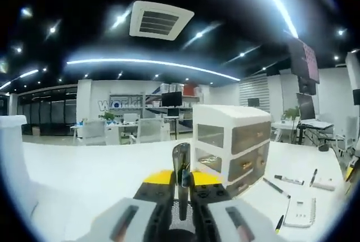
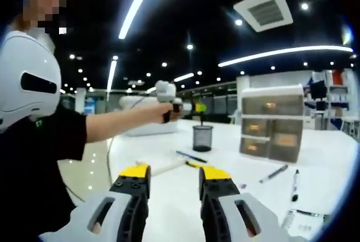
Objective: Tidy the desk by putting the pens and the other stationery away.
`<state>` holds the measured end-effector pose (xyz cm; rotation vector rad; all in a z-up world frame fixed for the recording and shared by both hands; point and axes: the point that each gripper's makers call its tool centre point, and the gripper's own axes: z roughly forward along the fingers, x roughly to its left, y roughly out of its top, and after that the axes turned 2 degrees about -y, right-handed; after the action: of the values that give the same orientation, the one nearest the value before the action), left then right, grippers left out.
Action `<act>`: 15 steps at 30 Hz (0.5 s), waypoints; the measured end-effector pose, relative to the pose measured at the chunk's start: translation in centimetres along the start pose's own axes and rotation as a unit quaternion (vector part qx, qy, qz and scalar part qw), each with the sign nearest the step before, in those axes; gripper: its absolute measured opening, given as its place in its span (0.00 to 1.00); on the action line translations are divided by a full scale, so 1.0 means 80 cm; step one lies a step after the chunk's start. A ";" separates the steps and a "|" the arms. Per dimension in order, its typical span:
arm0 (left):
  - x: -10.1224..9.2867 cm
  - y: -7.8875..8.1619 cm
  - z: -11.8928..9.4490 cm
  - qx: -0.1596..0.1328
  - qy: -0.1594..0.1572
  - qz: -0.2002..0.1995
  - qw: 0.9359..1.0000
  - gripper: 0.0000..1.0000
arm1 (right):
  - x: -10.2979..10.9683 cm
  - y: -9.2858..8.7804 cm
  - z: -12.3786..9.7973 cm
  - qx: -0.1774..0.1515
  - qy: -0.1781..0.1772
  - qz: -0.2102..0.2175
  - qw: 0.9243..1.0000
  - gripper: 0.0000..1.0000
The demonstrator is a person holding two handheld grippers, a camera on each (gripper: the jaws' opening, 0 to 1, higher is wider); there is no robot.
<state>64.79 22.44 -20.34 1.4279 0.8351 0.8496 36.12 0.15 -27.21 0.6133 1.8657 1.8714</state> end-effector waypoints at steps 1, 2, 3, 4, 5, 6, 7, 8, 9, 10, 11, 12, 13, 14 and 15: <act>0.000 -0.002 0.000 0.001 0.001 0.002 1.000 0.11 | 0.000 0.000 0.000 -0.001 -0.001 0.001 1.000 0.32; 0.001 -0.003 0.001 0.002 0.001 0.003 1.000 0.11 | -0.001 0.000 -0.001 -0.001 -0.001 0.000 1.000 0.32; 0.001 -0.003 0.001 0.001 0.001 0.002 1.000 0.11 | -0.001 0.000 -0.001 -0.001 -0.002 0.000 1.000 0.32; -0.001 -0.004 0.000 -0.001 -0.002 -0.002 1.000 0.11 | -0.001 0.000 -0.001 -0.001 -0.002 0.000 1.000 0.32; -0.001 -0.004 0.000 -0.002 -0.002 -0.002 1.000 0.12 | -0.001 0.000 -0.001 -0.002 -0.004 -0.001 1.000 0.32; -0.001 -0.005 -0.001 -0.001 -0.001 0.005 1.000 0.12 | -0.002 0.001 -0.001 -0.004 -0.005 -0.002 1.000 0.32; 0.001 -0.007 -0.001 0.004 0.003 0.018 1.000 0.12 | -0.001 0.002 -0.001 -0.005 -0.005 -0.001 1.000 0.32; 0.003 -0.009 -0.002 0.008 0.006 0.026 1.000 0.12 | -0.001 0.002 -0.001 -0.006 -0.004 0.000 1.000 0.32; 0.003 -0.008 -0.003 0.006 0.007 0.026 1.000 0.14 | -0.001 0.003 0.000 -0.006 -0.004 0.000 1.000 0.32; 0.004 -0.008 -0.003 0.004 0.009 0.026 1.000 0.17 | -0.001 0.003 0.000 -0.006 -0.004 0.000 1.000 0.32; 0.005 -0.006 -0.005 0.002 0.010 0.026 1.000 0.20 | 0.000 0.002 0.000 -0.006 -0.004 0.000 1.000 0.32; 0.005 -0.006 -0.005 0.002 0.010 0.026 1.000 0.22 | 0.000 0.002 0.000 -0.006 -0.003 0.000 1.000 0.32; 0.005 -0.004 -0.008 0.000 0.012 0.026 1.000 0.23 | 0.001 0.002 0.001 -0.007 -0.003 0.001 1.000 0.32; 0.005 -0.003 -0.010 -0.001 0.013 0.028 1.000 0.25 | 0.001 0.001 0.001 -0.007 -0.002 0.002 1.000 0.32; 0.005 -0.001 -0.012 -0.001 0.014 0.028 1.000 0.26 | 0.001 0.001 0.002 -0.007 -0.002 0.001 1.000 0.32</act>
<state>64.15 23.25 -20.43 1.4448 0.8187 0.9149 36.13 0.30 -27.11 0.6136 1.8483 1.8806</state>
